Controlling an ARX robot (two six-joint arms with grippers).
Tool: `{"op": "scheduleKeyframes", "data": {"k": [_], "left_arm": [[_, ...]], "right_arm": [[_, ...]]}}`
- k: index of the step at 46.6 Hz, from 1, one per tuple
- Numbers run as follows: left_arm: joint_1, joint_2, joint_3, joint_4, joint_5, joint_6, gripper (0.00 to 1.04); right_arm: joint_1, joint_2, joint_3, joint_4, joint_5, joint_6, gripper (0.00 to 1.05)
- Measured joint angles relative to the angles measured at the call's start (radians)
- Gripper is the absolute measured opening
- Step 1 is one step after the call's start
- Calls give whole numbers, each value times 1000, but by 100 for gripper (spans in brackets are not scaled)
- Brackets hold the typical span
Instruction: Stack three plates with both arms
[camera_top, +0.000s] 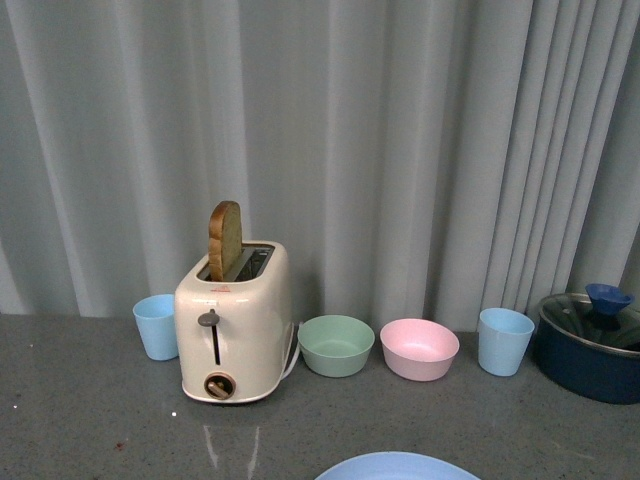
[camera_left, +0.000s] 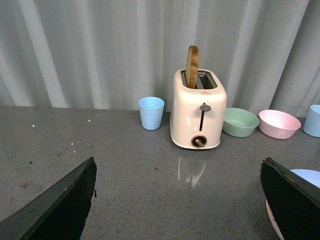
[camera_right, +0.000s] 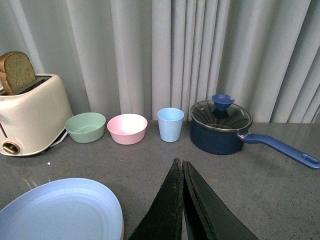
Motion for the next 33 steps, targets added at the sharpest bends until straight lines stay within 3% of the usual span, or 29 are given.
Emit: {"op": "scheduleKeyframes", "data": {"k": [17, 22, 33], "left_arm": [[0, 0, 0, 0, 0, 0, 98], [0, 0, 0, 0, 0, 0, 98], [0, 0, 0, 0, 0, 0, 98]], "right_arm": [[0, -97, -34, -48, 0, -1, 3], [0, -228, -34, -216, 0, -1, 3], [0, -267, -34, -226, 0, -1, 3]]}}
